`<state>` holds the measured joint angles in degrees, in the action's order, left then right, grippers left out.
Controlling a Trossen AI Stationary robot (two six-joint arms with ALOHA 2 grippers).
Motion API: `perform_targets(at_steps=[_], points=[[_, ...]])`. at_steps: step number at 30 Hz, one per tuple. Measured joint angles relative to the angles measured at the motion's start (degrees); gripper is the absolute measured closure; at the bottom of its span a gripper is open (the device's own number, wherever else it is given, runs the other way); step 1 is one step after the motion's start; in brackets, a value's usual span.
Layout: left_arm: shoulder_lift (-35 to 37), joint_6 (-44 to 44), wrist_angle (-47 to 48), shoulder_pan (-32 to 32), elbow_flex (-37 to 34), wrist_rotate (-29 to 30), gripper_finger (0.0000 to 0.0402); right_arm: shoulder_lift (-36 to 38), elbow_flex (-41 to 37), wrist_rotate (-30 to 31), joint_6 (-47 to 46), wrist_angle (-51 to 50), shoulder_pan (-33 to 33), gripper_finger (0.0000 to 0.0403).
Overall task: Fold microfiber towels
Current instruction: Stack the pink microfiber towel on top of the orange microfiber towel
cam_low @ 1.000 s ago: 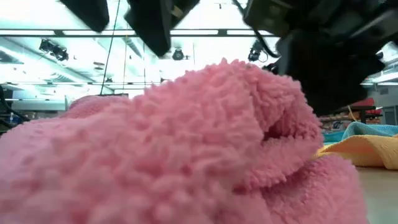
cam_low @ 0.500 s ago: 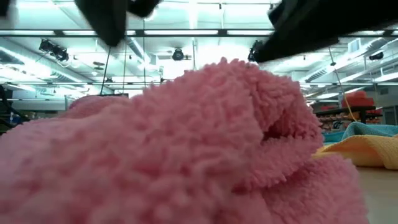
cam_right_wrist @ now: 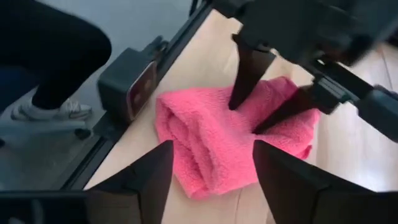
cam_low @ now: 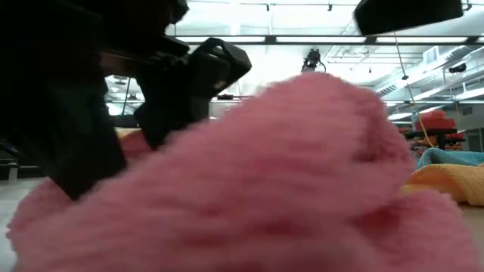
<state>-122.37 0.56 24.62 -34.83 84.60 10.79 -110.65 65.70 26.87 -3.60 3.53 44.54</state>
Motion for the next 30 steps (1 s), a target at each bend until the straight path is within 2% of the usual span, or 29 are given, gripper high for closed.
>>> perform_targets(at_steps=[5, 11, 18, 24, 30], points=[[-0.2, 2.6, -2.1, 1.0, -0.1, 0.5, 0.0228, -0.4, 0.0, -0.3, 6.4, 1.8, 0.8, 0.0143], [-0.3, 7.4, -4.9, 2.0, -0.2, 1.5, 0.0228, -5.4, 0.0, -0.3, 15.4, 4.4, 1.0, 0.0135], [-0.3, 22.3, -7.2, 2.7, -0.6, 4.3, 0.0229, -6.5, 0.5, 2.0, 23.3, 3.0, 2.0, 0.0135], [-0.3, 29.1, -7.2, 2.8, -0.7, 5.1, 0.023, -6.4, 0.5, 1.7, 23.4, 8.3, 2.7, 0.0135], [-0.3, 35.8, -9.3, 2.8, -0.7, 9.1, 0.0228, -7.3, 0.5, 1.8, 23.1, 7.4, 2.3, 0.0135]])
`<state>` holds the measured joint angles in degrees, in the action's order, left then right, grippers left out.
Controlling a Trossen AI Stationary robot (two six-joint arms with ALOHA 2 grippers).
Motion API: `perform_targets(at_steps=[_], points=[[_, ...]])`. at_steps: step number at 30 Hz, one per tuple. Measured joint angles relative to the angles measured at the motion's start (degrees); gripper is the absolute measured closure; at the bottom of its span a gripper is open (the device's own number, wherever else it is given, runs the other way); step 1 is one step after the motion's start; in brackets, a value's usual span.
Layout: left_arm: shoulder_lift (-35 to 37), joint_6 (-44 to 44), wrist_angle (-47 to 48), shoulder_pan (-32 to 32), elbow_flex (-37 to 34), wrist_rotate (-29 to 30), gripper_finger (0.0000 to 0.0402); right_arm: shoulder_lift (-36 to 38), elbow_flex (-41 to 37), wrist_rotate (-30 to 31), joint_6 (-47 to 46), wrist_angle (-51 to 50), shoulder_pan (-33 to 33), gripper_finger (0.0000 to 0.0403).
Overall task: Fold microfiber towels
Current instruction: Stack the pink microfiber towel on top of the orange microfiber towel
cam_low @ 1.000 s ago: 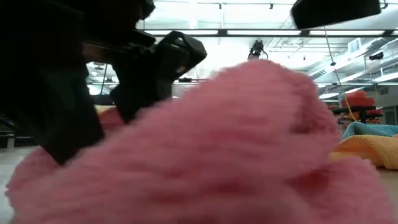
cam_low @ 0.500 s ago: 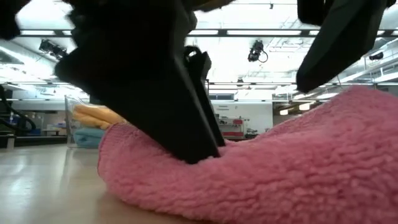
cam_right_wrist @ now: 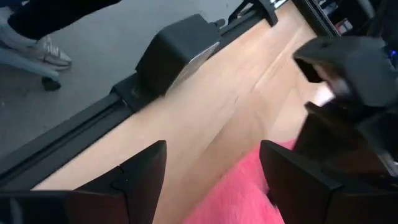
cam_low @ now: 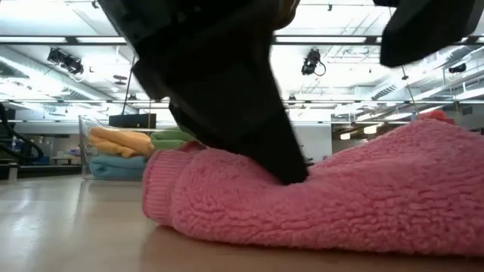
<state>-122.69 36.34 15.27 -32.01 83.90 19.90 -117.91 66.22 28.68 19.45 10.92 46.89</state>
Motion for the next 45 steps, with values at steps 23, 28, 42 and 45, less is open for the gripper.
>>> perform_targets(at_steps=[23, 28, 42, 45], points=[[0.0, 2.0, 1.6, -0.1, 0.0, 0.9, 0.0229, -2.6, 3.0, 18.3, -5.8, -26.1, 0.9, 0.0135], [0.0, -1.4, 1.8, -0.2, 0.0, 0.9, 0.023, -2.1, 3.0, 16.9, -5.1, -28.1, 1.6, 0.0147], [0.1, -34.8, 6.7, -1.1, 0.1, 0.9, 0.0232, 2.2, 2.8, 13.6, 5.9, -34.7, 2.1, 0.015], [0.1, -34.0, 6.5, -0.6, 0.1, 0.6, 0.0236, 2.2, 2.8, 15.5, 7.5, -30.7, 1.4, 0.015]])
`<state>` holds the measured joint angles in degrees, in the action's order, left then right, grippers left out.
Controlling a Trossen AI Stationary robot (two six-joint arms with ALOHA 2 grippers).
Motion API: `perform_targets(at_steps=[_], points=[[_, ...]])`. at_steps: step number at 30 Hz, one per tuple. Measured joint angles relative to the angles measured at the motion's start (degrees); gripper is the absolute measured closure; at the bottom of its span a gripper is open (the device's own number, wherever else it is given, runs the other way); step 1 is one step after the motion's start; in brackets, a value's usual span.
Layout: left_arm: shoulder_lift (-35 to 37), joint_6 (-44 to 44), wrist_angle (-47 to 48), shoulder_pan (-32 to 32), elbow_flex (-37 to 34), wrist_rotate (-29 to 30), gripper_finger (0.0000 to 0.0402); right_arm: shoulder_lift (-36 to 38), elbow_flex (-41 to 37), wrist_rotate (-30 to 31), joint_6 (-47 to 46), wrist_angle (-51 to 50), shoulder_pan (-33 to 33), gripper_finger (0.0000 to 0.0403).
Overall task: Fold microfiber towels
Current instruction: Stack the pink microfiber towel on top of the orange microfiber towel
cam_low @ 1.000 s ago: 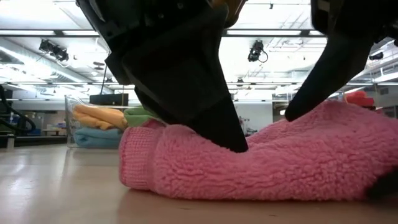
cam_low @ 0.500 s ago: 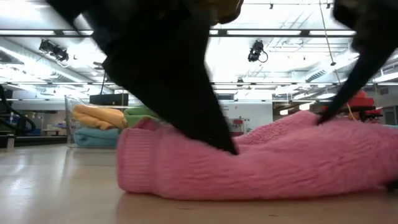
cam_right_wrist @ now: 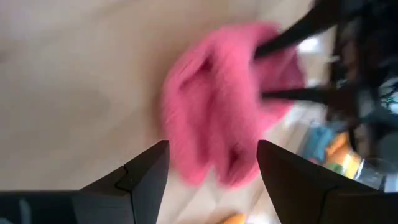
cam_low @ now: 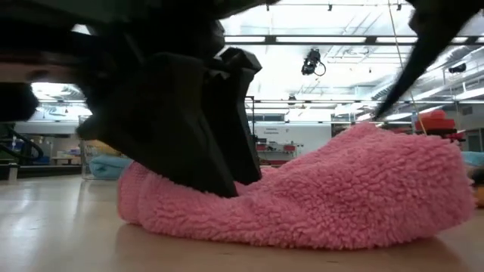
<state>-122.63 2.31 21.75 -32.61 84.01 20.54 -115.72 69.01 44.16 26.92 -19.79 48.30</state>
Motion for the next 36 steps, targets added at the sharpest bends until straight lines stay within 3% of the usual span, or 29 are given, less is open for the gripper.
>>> perform_targets(at_steps=[7, 15, 24, 36], points=[[0.0, 3.2, -0.3, 0.3, 0.0, 0.2, 0.0249, -2.3, 0.0, -2.4, 3.0, 3.1, -1.8, 0.015], [0.0, 4.6, 0.1, -0.4, 0.0, 0.4, 0.0265, -2.5, 2.8, -3.8, -2.7, 3.2, -1.8, 0.0124], [0.0, 4.5, 0.0, -0.4, -0.1, 0.2, 0.0278, -2.4, 4.4, -5.0, 5.3, -4.1, -0.1, 0.0038], [0.0, 6.1, -1.9, -0.3, -0.1, 0.2, 0.0277, -2.2, 1.4, -5.8, 14.9, 4.0, -3.2, 0.0038]])
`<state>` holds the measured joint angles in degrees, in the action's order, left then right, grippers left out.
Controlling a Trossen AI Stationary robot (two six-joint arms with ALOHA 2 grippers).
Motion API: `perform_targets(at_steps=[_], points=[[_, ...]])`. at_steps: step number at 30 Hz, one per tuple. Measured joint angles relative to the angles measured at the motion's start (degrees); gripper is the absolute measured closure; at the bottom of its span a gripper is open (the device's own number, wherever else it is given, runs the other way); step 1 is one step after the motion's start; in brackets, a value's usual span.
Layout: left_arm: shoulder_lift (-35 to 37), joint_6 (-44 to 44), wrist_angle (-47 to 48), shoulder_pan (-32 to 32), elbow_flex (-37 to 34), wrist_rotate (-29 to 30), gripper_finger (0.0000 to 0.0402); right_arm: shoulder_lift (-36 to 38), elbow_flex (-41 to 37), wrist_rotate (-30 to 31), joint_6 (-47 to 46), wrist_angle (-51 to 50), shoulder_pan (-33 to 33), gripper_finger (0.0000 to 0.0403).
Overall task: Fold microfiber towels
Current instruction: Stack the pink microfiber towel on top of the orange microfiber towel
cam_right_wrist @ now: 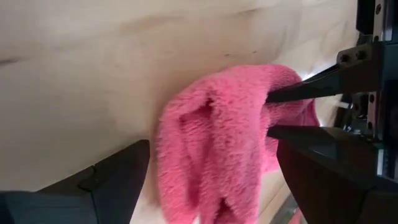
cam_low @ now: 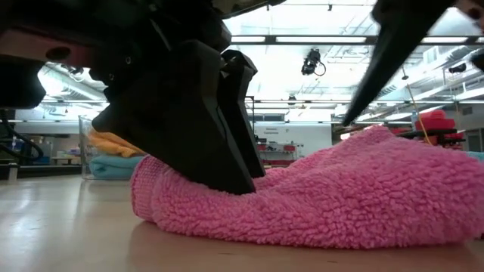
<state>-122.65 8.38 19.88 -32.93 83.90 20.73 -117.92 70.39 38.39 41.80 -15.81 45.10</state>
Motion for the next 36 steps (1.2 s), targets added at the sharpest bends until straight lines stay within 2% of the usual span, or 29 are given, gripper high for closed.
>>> perform_targets(at_steps=[7, 11, 16, 23, 27, 31, 36], points=[[0.0, 1.9, 0.0, 0.0, 0.0, 0.0, 0.0285, -0.2, -0.1, -2.4, 4.7, 3.4, -2.0, 0.005], [0.0, 3.0, 0.1, 0.0, 0.0, 0.0, 0.0281, -0.2, -0.1, -4.4, 4.6, 3.8, -2.6, 0.0079], [0.0, 3.1, 0.1, 0.0, 0.0, 0.0, 0.0283, -0.3, -0.2, -5.4, 2.0, 3.8, -2.7, 0.0147], [1.7, 1.0, 1.1, -1.0, 0.0, 0.2, 0.0287, -0.4, -0.2, -7.8, -5.3, 4.2, -2.7, 0.0268], [4.7, -0.5, 0.7, -3.0, 0.1, 3.4, 0.0281, -0.3, -0.2, -7.8, -10.5, 4.9, -3.1, 0.0337], [5.4, 0.0, 0.5, -5.3, 0.1, 6.0, 0.0254, -0.2, 0.6, -8.1, -15.4, 4.7, -3.2, 0.0379], [4.4, 6.1, -0.9, -7.3, 0.1, 8.3, 0.0182, -0.2, 2.6, -9.3, -22.8, 4.5, -3.9, 0.0389]])
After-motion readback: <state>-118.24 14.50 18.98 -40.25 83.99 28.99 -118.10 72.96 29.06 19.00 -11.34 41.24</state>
